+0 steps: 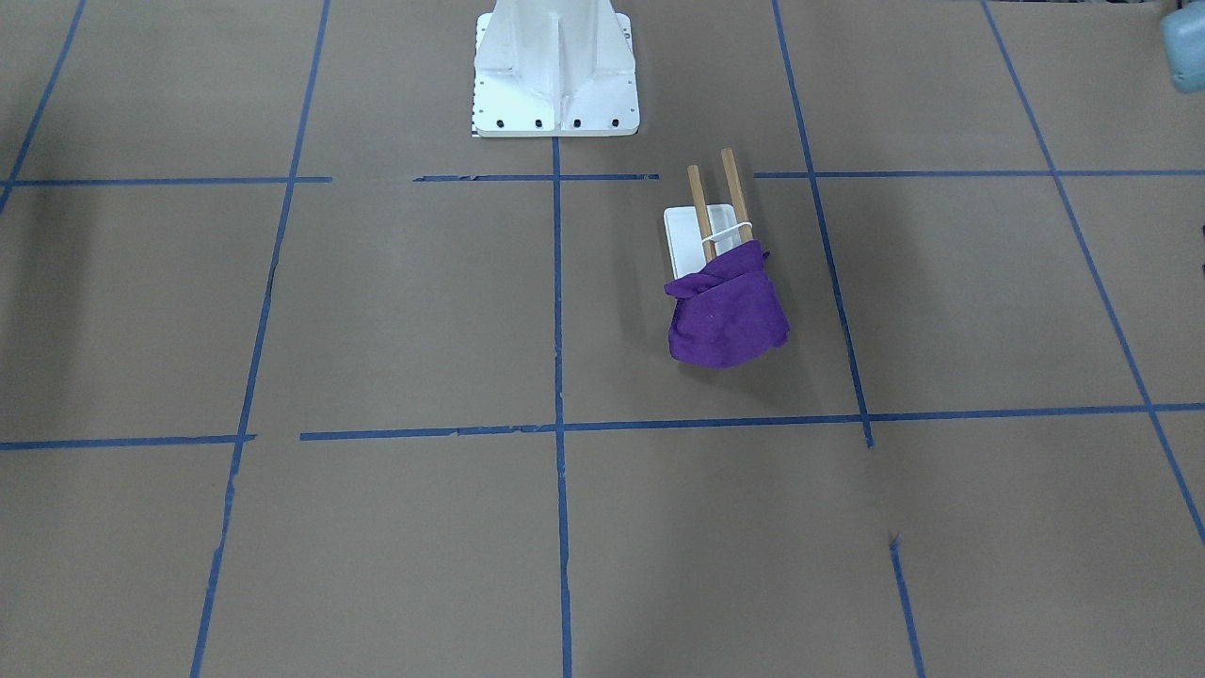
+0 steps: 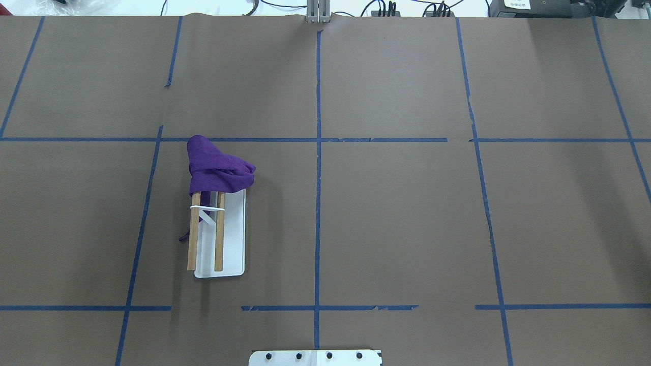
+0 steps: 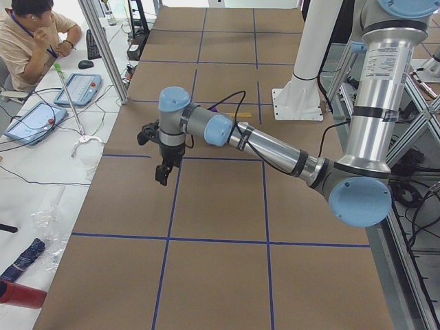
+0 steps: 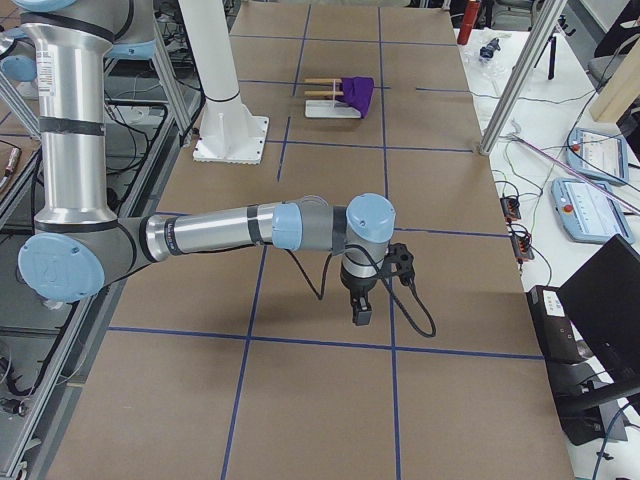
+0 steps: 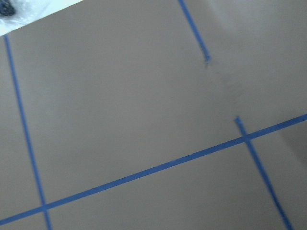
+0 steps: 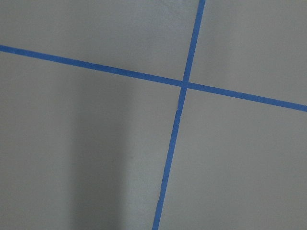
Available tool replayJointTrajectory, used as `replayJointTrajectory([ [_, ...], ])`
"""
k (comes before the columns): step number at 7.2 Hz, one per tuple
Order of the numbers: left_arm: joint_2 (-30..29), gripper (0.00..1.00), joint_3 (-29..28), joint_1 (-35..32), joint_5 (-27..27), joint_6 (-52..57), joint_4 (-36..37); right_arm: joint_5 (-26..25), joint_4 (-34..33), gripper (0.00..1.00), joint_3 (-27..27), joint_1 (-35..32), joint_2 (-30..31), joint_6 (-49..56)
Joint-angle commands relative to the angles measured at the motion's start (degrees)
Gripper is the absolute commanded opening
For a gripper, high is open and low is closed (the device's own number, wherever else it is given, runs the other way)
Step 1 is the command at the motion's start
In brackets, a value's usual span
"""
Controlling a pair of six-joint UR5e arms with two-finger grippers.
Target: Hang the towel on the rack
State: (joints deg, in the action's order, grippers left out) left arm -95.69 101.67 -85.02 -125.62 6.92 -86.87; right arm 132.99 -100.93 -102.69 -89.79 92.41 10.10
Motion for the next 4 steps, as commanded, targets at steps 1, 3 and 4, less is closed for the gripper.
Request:
replayJointTrajectory([
  [1,4.6,1.0,-3.6,-7.1,-1.2,7.1,1.8,-0.7,0.1,1.0,0.1,-0.1,0.3,-1.2],
  [3,10.3,1.0,-0.9,-9.0,-4.6,6.9,2.0,-3.1,0.2,1.0,0.2,0.0,0.5,-1.2],
  [4,10.9,1.0,1.0,-9.1,-7.3,6.8,3.9,-3.1,0.2,1.0,0.3,0.3,0.5,-1.2],
])
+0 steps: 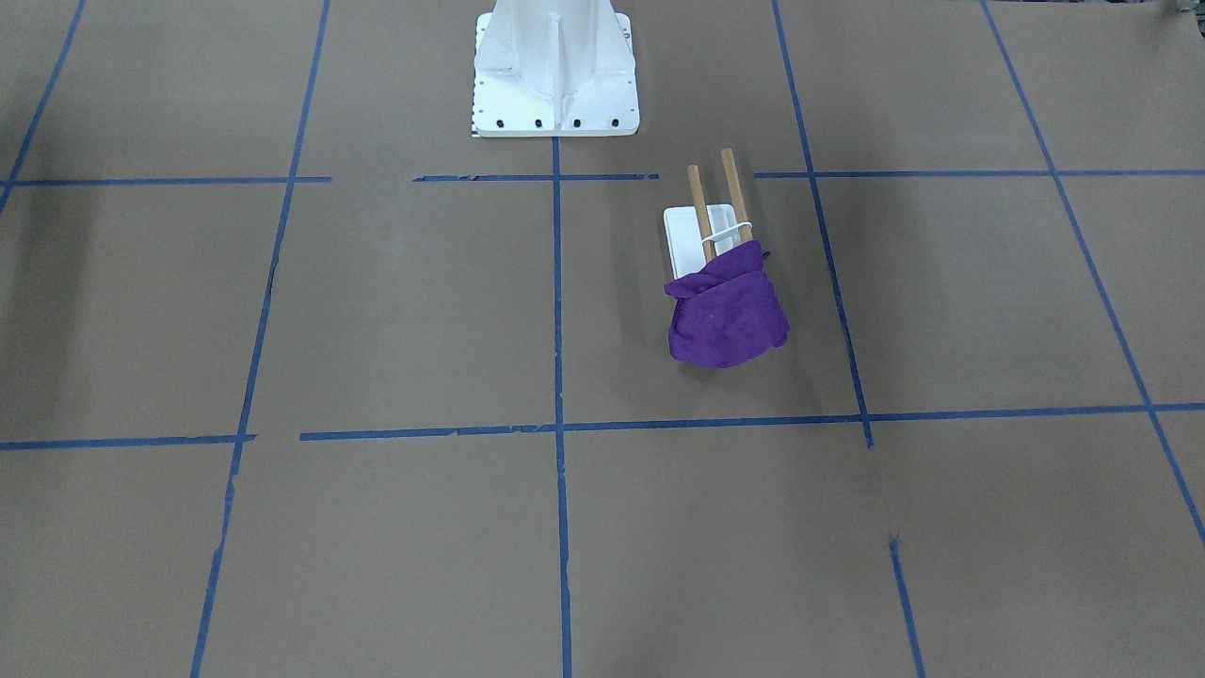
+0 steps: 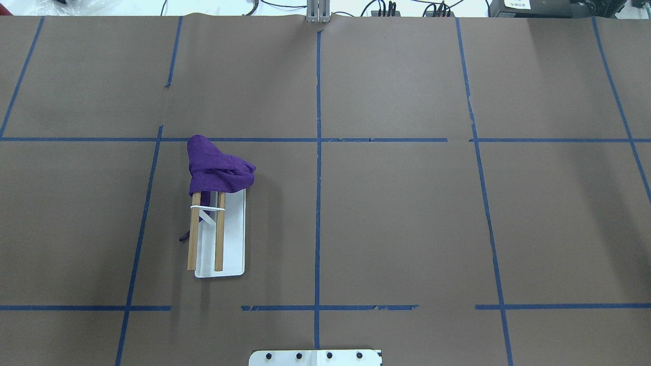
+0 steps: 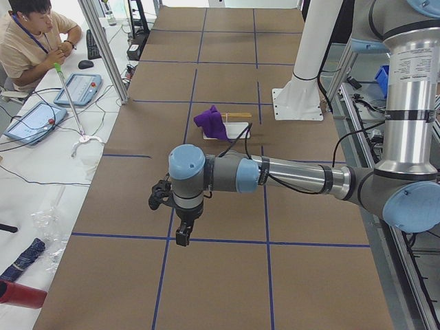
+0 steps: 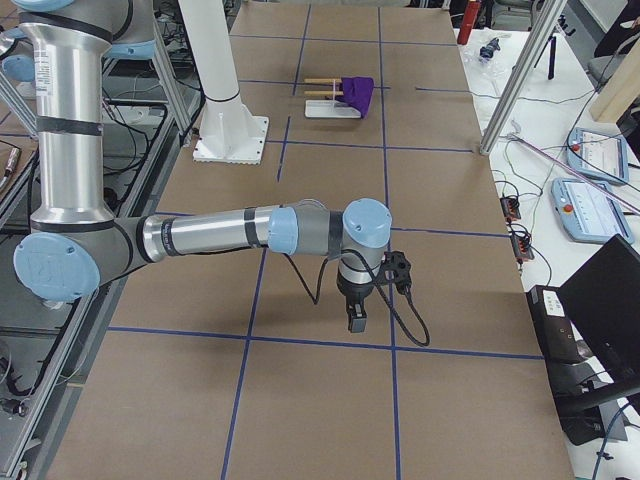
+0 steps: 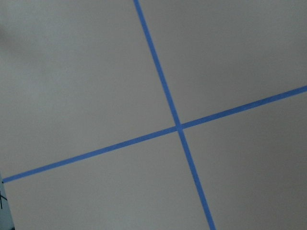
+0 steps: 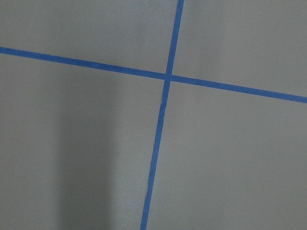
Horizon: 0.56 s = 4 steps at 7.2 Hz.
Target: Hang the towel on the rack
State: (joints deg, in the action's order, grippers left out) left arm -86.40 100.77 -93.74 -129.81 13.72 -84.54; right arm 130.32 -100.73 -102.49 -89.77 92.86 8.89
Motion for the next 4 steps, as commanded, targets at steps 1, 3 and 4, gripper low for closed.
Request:
replayJointTrajectory([
  [1,0.6,1.0,2.0,-0.3,-3.0,-0.3,5.5,-0.4,0.0,1.0,0.1,0.4,0.0,0.0],
  [3,1.0,1.0,2.4,-0.4,-2.8,-0.1,5.9,-0.3,0.0,1.0,0.1,0.5,0.0,0.1],
  [4,0.8,1.0,2.8,-0.3,-2.8,-0.1,5.8,-0.3,0.0,1.0,0.1,0.5,0.0,0.1],
])
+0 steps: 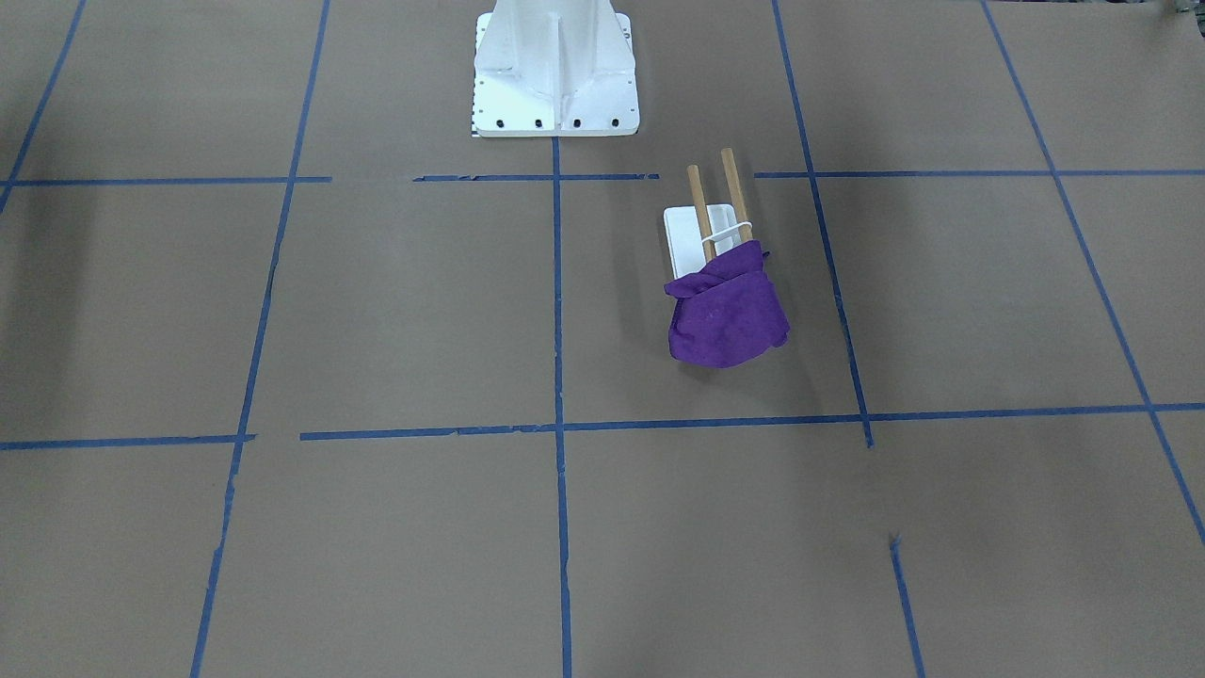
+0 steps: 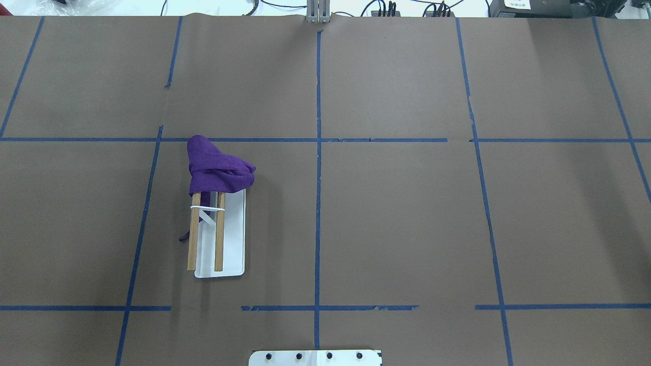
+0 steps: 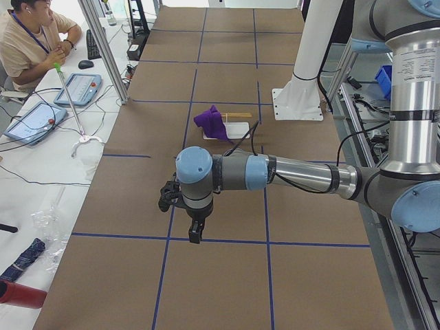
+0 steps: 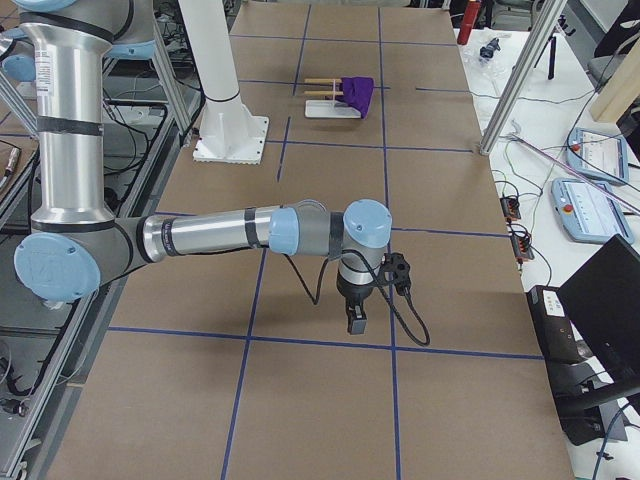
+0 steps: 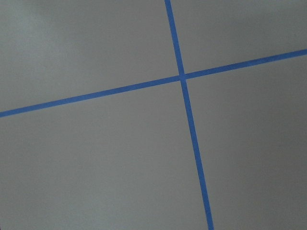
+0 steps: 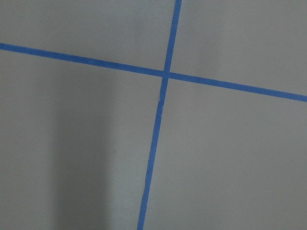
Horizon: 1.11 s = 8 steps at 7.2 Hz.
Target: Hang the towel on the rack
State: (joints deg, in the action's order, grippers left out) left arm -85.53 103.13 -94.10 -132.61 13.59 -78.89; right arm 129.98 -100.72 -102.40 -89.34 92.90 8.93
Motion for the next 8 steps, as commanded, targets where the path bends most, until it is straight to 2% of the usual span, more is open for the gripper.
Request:
replayJointTrajectory([
  [1,-0.2,1.0,0.3,0.1,0.0,0.0,0.1,0.1,-0.1,1.0,0.0,0.0,0.0,0.0],
  [8,0.0,1.0,-0.7,0.1,0.2,-0.1,0.0,0.4,0.2,1.0,0.0,0.1,0.0,-0.1],
])
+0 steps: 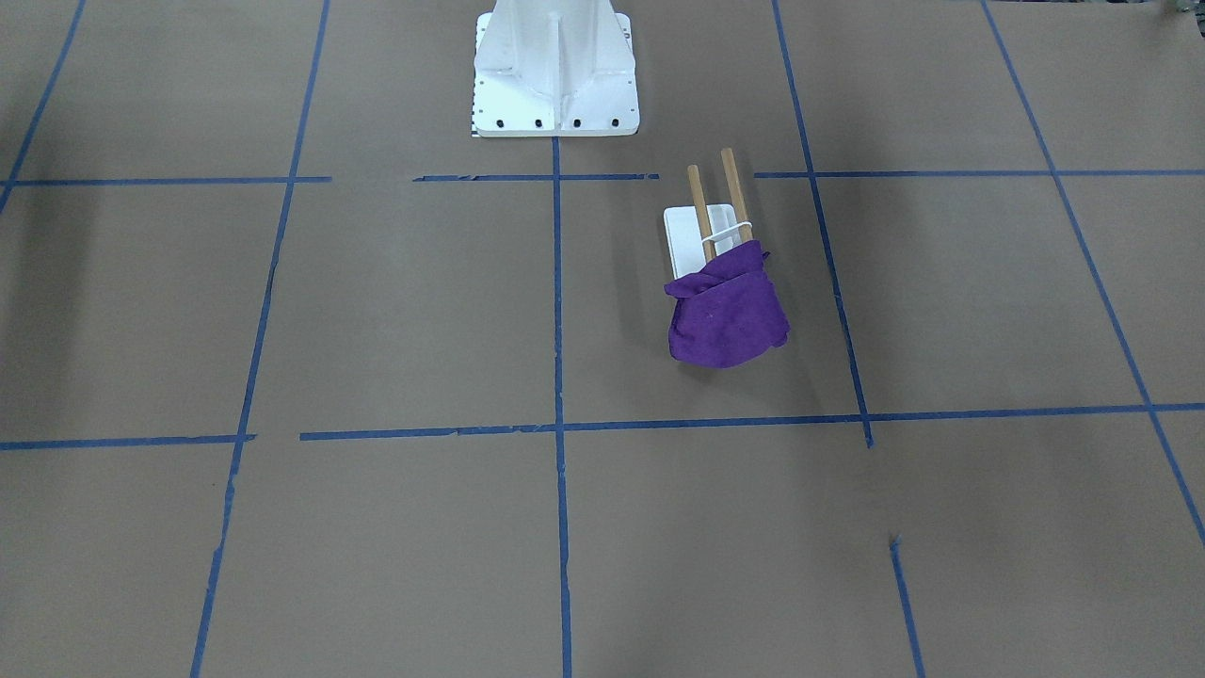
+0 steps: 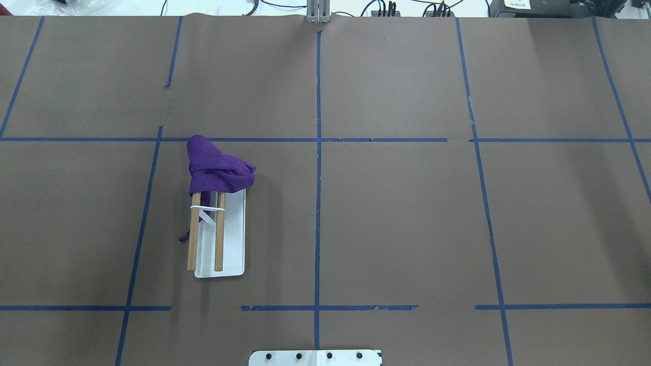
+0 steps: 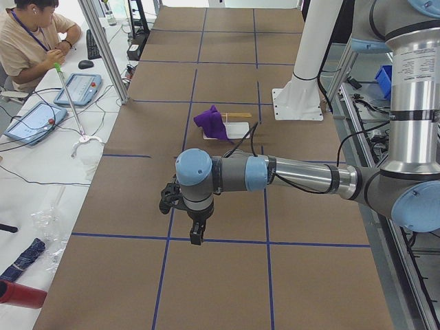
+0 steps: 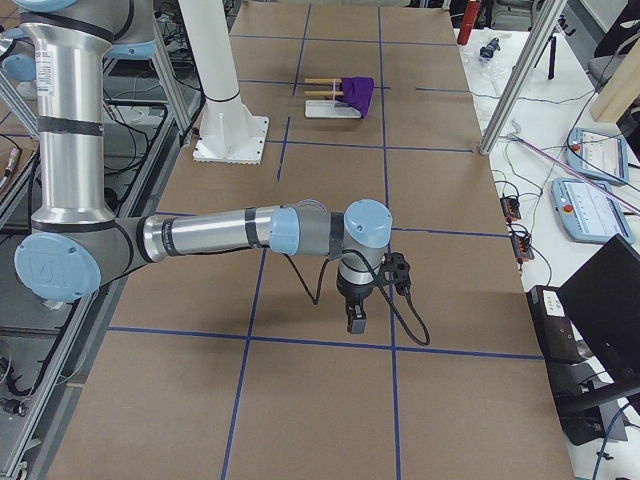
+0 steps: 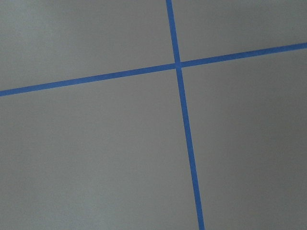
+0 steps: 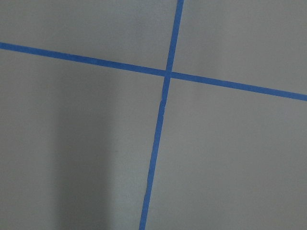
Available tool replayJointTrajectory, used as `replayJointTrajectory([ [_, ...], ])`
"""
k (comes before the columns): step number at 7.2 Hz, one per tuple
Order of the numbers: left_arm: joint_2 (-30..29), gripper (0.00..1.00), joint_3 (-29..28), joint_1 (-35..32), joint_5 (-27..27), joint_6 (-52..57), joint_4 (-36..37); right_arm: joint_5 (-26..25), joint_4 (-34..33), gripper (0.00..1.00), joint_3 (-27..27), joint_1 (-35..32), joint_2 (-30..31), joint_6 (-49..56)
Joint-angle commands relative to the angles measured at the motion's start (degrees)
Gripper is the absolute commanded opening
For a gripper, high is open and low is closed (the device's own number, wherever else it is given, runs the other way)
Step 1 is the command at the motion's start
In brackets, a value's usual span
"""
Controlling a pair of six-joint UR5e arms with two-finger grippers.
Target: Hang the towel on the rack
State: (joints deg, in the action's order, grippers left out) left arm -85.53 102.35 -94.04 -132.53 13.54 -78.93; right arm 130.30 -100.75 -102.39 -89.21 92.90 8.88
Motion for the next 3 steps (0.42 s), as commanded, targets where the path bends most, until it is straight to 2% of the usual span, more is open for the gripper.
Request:
replayJointTrajectory([
  [1,0.1,1.0,0.0,0.0,0.2,0.0,0.0,0.1,1.1,1.0,0.3,0.0,0.1,-0.1],
  [3,0.5,1.0,0.0,0.0,0.2,-0.1,0.0,0.2,1.2,1.0,0.2,0.0,0.3,-0.2],
])
